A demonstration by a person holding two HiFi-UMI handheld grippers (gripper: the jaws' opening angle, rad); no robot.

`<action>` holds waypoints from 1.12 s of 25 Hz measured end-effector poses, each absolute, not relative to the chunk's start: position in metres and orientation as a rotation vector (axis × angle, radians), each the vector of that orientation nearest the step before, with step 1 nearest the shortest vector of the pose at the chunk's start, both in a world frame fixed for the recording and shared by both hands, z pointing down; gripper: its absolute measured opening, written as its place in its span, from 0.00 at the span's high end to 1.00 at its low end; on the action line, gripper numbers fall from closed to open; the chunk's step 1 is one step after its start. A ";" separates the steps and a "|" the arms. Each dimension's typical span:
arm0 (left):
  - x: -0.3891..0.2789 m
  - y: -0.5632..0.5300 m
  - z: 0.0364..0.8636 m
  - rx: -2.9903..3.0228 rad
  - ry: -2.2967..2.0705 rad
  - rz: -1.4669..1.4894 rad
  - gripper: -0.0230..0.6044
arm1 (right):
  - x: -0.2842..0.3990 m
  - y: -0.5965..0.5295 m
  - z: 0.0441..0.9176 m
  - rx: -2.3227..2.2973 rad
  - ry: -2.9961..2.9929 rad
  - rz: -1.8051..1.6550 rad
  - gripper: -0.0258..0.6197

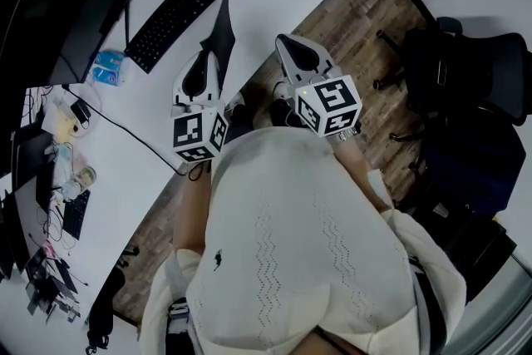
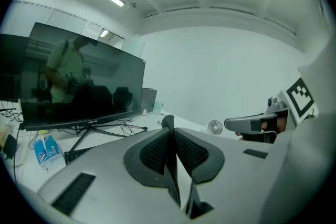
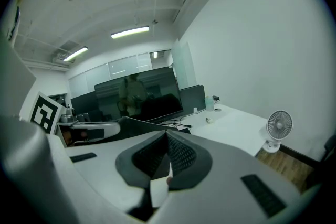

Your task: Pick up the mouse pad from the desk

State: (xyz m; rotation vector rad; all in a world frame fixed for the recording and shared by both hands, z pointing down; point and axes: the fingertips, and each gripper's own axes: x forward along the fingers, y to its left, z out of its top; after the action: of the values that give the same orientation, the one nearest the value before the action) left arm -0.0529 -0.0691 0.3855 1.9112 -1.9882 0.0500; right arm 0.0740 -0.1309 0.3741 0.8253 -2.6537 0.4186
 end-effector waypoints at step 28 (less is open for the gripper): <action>-0.098 -0.107 0.266 2.046 -2.226 -0.051 0.91 | 0.062 -0.184 0.248 0.849 -2.891 0.115 0.96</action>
State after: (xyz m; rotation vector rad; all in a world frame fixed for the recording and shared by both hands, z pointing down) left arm -0.0982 -0.1072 0.2658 2.0462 -2.2256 -0.0510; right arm 0.0620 -0.1841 0.2479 0.8486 -2.8907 0.1154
